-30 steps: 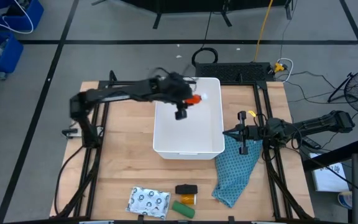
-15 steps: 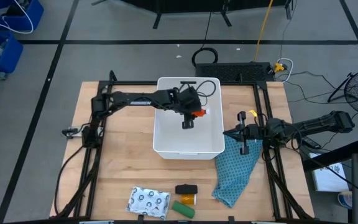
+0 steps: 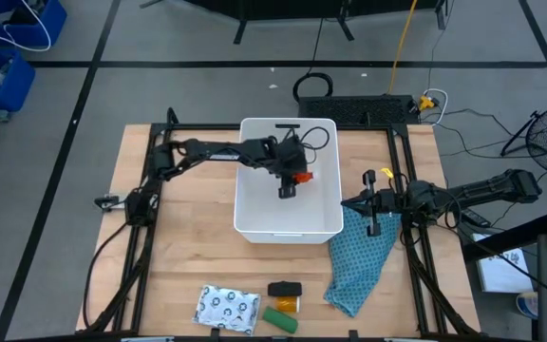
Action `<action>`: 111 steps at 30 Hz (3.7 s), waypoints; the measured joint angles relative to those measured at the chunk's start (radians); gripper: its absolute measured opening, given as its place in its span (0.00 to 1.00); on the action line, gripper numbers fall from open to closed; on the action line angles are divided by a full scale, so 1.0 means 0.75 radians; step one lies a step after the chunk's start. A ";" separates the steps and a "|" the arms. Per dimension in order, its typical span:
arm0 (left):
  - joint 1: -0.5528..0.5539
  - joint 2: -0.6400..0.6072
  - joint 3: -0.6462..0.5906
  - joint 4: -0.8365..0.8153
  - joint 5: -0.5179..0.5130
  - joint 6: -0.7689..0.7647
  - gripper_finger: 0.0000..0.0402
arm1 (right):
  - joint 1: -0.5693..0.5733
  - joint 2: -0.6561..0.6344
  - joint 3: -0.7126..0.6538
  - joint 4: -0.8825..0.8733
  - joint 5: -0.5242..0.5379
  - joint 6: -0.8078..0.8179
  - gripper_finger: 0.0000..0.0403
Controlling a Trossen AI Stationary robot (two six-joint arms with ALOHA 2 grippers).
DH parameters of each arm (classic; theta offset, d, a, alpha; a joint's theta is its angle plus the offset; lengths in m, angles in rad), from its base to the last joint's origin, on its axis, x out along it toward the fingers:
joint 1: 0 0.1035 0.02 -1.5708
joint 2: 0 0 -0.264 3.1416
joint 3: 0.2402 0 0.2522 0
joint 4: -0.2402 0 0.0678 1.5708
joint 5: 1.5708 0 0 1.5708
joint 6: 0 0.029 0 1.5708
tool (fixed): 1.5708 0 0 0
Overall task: Pick & place medical supplies in basket/bin
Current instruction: Put the red bottle into the white bin, then put the black bandage into the white bin
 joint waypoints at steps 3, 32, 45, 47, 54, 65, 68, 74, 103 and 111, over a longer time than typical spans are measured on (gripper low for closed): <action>0.001 0.027 -0.001 -0.022 0.030 -0.036 0.38 | 0.000 -0.001 0.000 0.004 0.000 -0.017 0.00; -0.019 0.106 0.157 -0.275 -0.104 -0.020 0.80 | 0.000 0.001 -0.002 0.023 -0.001 -0.031 0.00; -0.133 -0.116 0.576 -0.736 -0.245 0.185 0.88 | 0.002 -0.005 0.000 0.008 -0.005 -0.030 0.00; -0.159 -0.219 0.570 -0.765 -0.245 0.222 0.82 | 0.003 -0.006 0.000 0.015 -0.028 -0.030 0.00; -0.222 -0.570 0.388 -0.889 -0.352 0.154 0.39 | 0.003 -0.006 0.000 0.016 -0.068 -0.041 0.00; -0.341 -1.395 -0.530 -0.407 -0.369 0.015 0.04 | 0.003 -0.006 0.000 0.018 -0.067 -0.079 0.00; -0.341 -1.633 -0.821 -0.125 -0.332 0.091 0.01 | 0.003 -0.006 0.000 0.018 -0.067 -0.079 0.00; -0.262 -2.006 -1.331 0.420 -0.117 0.111 0.01 | 0.003 -0.006 0.000 0.019 -0.065 -0.079 0.00; -0.287 -2.348 -2.139 1.107 -0.246 -0.242 0.02 | 0.003 -0.007 0.000 0.010 -0.066 -0.069 0.00; -0.287 -2.348 -2.139 1.058 -0.263 -0.239 0.10 | 0.095 0.013 0.313 -0.381 0.088 -0.308 0.00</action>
